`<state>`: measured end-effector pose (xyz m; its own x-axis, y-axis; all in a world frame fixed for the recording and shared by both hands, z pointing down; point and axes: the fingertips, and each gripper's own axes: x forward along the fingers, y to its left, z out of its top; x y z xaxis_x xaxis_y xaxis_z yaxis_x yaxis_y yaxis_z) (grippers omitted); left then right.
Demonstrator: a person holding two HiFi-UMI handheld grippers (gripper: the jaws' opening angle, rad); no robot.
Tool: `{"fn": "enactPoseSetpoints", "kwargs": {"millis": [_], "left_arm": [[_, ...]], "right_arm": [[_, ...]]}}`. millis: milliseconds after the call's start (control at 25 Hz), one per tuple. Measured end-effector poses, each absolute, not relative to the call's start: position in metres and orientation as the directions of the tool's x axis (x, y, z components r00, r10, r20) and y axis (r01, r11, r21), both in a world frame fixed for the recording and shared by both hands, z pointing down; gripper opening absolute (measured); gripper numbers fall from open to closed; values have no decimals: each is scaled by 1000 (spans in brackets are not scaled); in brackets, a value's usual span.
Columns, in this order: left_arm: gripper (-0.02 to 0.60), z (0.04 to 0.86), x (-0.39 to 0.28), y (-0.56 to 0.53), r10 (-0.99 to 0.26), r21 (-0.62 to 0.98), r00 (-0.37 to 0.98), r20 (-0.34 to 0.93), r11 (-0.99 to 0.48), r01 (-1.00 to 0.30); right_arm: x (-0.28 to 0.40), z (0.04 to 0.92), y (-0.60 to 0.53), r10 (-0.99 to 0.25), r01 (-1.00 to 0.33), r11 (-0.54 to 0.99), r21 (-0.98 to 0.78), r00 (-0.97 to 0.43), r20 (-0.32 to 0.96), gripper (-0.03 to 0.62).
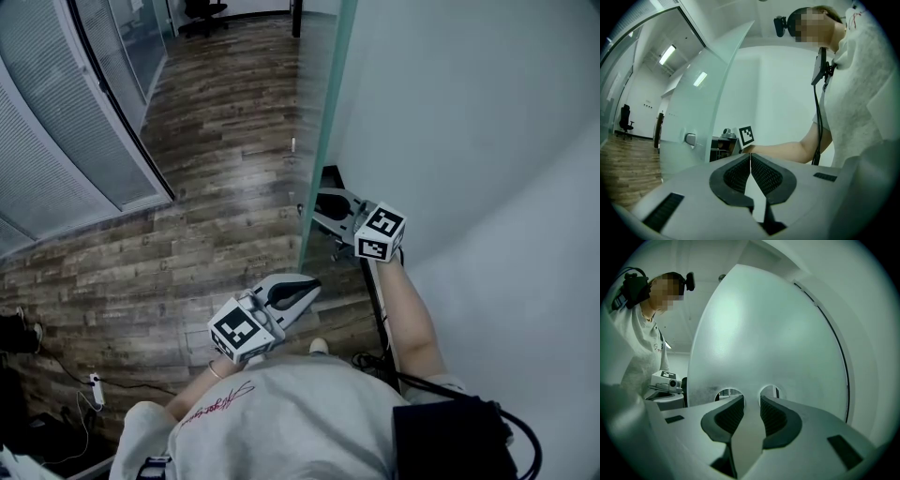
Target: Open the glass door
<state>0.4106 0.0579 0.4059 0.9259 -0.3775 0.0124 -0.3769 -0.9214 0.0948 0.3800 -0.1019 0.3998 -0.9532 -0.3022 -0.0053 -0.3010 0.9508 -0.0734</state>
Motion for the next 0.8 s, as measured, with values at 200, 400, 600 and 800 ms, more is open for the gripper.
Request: {"fn": "enactPoseSetpoints", "kwargs": {"millis": [200,400,600,800], "left_arm": [[18,411,431,61,-350,94,936,23,-932,-351],[18,409,452,58,-329,77,944,20,-941,-329],[18,402,482,52,-309,76,951,16,-948,-309],[18,397,504,50,-299,84,954,23,-950,-300]], "right_arm": [[406,405,-103,-324,-322,944,-72,-946,-18,114],[431,406,-105,-337,-334,939,-87,-941,-24,114],[457,406,-108,-331,-329,941,-82,-943,-13,114],[479,406,-107,-322,-319,943,-89,-946,-25,112]]}}
